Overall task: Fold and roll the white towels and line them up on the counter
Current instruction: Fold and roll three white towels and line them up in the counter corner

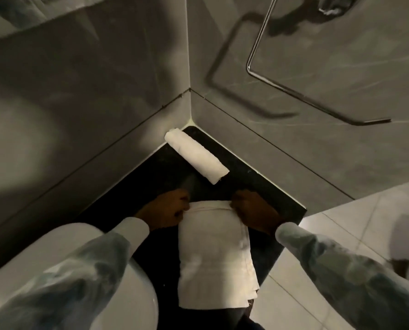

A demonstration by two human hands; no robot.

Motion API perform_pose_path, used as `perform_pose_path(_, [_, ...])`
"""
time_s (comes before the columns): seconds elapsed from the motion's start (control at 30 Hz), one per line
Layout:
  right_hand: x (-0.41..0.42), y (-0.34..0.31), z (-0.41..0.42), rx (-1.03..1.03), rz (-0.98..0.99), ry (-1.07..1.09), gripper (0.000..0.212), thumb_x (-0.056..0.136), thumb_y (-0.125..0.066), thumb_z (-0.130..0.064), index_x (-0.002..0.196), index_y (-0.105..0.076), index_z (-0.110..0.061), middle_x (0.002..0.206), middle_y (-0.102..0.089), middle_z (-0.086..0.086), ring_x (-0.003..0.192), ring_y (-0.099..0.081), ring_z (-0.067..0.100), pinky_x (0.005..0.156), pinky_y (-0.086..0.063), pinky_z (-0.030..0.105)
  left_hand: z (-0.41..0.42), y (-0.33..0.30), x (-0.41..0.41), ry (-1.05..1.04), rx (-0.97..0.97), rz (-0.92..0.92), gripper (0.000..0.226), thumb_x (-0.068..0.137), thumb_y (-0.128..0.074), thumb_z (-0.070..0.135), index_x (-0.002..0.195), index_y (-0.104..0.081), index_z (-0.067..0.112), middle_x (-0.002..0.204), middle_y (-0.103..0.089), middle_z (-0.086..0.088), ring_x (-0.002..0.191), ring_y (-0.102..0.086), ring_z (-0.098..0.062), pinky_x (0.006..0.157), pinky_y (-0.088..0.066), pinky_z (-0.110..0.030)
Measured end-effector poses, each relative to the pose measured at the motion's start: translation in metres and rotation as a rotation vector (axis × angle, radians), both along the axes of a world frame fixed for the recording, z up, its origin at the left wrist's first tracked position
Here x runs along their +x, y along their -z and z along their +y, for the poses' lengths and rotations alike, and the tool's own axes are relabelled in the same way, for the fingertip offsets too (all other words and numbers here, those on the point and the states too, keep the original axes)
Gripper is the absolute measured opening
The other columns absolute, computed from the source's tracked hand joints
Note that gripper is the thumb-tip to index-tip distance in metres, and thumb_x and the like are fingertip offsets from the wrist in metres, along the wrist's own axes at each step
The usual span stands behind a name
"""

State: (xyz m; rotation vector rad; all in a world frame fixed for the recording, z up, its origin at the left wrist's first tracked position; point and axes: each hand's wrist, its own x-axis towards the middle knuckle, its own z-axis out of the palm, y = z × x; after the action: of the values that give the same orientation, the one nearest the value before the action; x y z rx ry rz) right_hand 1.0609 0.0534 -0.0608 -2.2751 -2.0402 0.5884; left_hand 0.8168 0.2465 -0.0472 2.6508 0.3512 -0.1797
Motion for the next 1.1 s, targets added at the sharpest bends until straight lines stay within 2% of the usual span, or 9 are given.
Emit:
perform_pose_path(0.13, [-0.005,-0.016,0.012,-0.037,0.181,0.165,0.029,0.090,-0.058,-0.034,0.093,-0.069,-0.008,0.107,-0.064,0.010,0.096,-0.060,0.028,0.084,-0.052,0.043,0.006,-0.007,0.008,-0.093,-0.107,0.058,0.024,0.082,-0.062,0.025,0.089,-0.072,0.005,0.102,-0.067,-0.011,0.091,-0.064,-0.022,0.085,-0.054,-0.033])
perform_pose_path(0.23, [0.005,-0.016,0.029,-0.096,0.319,0.303,0.019,0.083,-0.074,-0.027,0.083,-0.073,-0.008,0.094,-0.071,0.008,0.084,-0.066,0.020,0.083,-0.055,0.036,0.012,-0.006,0.009,-0.186,-0.191,0.097,0.012,0.083,-0.069,0.025,0.088,-0.072,0.015,0.096,-0.067,-0.002,0.086,-0.064,-0.013,0.082,-0.057,-0.037])
perform_pose_path(0.33, [0.012,-0.013,0.037,-0.147,0.399,0.363,0.031,0.073,-0.084,-0.026,0.097,-0.072,-0.011,0.097,-0.072,0.007,0.087,-0.068,0.019,0.083,-0.054,0.029,0.010,-0.012,0.013,-0.265,-0.274,0.072,0.018,0.079,-0.074,0.017,0.094,-0.065,0.015,0.094,-0.067,-0.004,0.084,-0.064,-0.014,0.080,-0.058,-0.034])
perform_pose_path(0.5, [0.000,-0.002,0.023,-0.122,0.249,0.183,0.038,0.086,-0.069,-0.026,0.120,-0.063,-0.011,0.127,-0.058,0.012,0.118,-0.053,0.029,0.102,-0.043,0.039,-0.001,0.000,0.012,-0.147,-0.163,0.066,0.025,0.087,-0.063,0.008,0.112,-0.063,0.006,0.117,-0.059,-0.015,0.109,-0.055,-0.026,0.093,-0.040,-0.028])
perform_pose_path(0.6, [-0.012,0.005,0.005,0.103,0.019,-0.071,0.034,0.086,-0.066,-0.022,0.116,-0.057,-0.008,0.119,-0.057,0.017,0.108,-0.055,0.037,0.090,-0.048,0.046,-0.010,0.004,0.006,-0.046,-0.052,0.000,0.019,0.085,-0.056,0.010,0.103,-0.062,0.008,0.114,-0.061,-0.017,0.108,-0.054,-0.026,0.094,-0.042,-0.027])
perform_pose_path(0.73, [-0.022,0.010,-0.018,0.277,-0.183,-0.318,0.033,0.081,-0.068,-0.014,0.110,-0.051,-0.012,0.112,-0.057,0.013,0.096,-0.055,0.031,0.077,-0.050,0.039,-0.033,-0.008,0.007,0.043,0.096,-0.035,0.026,0.093,-0.042,0.012,0.103,-0.061,-0.001,0.110,-0.062,-0.023,0.106,-0.051,-0.036,0.093,-0.040,-0.043])
perform_pose_path(0.93, [-0.018,0.007,-0.034,0.203,-0.110,-0.314,0.033,0.083,-0.066,-0.020,0.115,-0.058,-0.017,0.120,-0.054,0.010,0.104,-0.050,0.028,0.086,-0.048,0.039,-0.037,-0.021,-0.006,0.121,0.040,0.001,0.025,0.096,-0.048,0.020,0.108,-0.063,0.004,0.115,-0.060,-0.017,0.106,-0.051,-0.026,0.093,-0.047,-0.038])
perform_pose_path(1.03, [-0.014,-0.007,-0.032,0.141,0.097,-0.204,0.022,0.093,-0.054,-0.025,0.108,-0.065,-0.014,0.114,-0.060,0.011,0.100,-0.058,0.028,0.088,-0.051,0.041,-0.028,-0.020,-0.003,0.074,-0.104,0.041,0.013,0.086,-0.062,0.012,0.094,-0.072,0.007,0.103,-0.063,-0.014,0.092,-0.060,-0.024,0.081,-0.054,-0.038])
perform_pose_path(1.1, [-0.013,-0.015,-0.021,0.054,0.229,-0.085,0.017,0.090,-0.059,-0.021,0.099,-0.069,-0.012,0.106,-0.065,0.011,0.095,-0.062,0.028,0.086,-0.052,0.041,-0.024,-0.017,0.001,-0.032,-0.161,0.063,0.021,0.081,-0.068,0.008,0.102,-0.068,0.007,0.110,-0.059,-0.013,0.097,-0.060,-0.024,0.086,-0.050,-0.032])
